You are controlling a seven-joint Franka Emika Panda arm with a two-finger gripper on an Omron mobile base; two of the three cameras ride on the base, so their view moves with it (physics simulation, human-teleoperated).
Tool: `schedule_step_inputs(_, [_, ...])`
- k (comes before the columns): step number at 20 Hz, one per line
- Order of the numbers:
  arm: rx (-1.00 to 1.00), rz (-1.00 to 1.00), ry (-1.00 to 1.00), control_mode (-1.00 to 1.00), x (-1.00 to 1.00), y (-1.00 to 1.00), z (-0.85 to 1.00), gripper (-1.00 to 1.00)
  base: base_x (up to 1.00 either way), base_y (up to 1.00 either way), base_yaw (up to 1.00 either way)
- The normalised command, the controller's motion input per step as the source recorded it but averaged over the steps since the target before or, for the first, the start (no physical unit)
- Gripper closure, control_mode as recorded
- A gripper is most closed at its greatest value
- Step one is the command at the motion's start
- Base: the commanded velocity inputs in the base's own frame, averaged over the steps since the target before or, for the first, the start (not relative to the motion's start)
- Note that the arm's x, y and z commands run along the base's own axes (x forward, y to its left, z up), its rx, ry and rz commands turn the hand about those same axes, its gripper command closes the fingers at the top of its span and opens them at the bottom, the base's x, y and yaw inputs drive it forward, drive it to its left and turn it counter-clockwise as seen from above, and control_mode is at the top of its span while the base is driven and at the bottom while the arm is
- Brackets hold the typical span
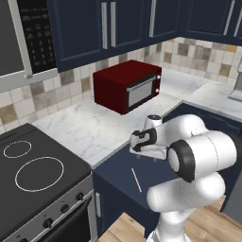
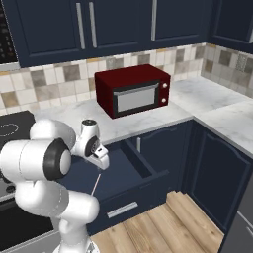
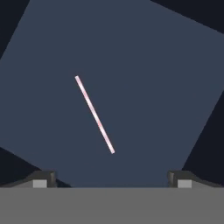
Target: Take a straw from the drawer in front and place it inside the glass cup on the dining counter.
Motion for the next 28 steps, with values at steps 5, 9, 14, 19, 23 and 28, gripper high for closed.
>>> schedule_step_inputs(5, [-0.01,0.15,0.00,-1.00,0.36,0.02,-0.44,-1.00,0.00,0.00,0.00])
schedule_step_inputs(9, [0.00,0.14,0.00,-1.00,0.26,0.06,-0.38,-1.00,0.00,0.00,0.00])
schedule_step_inputs(14, [-0.02,0.11,0.00,-1.00,0.18,0.13,-0.34,-1.00,0.00,0.00,0.00])
schedule_step_inputs(19, [-0.04,0.07,0.00,-1.00,0.11,0.08,-0.33,-1.00,0.00,0.00,0.00])
schedule_step_inputs(23, [-0.04,0.03,0.00,-1.00,0.19,0.01,-0.33,-1.00,0.00,0.00,0.00])
schedule_step_inputs(28, [-0.03,0.03,0.00,-1.00,0.18,0.01,-0.28,-1.00,0.00,0.00,0.00])
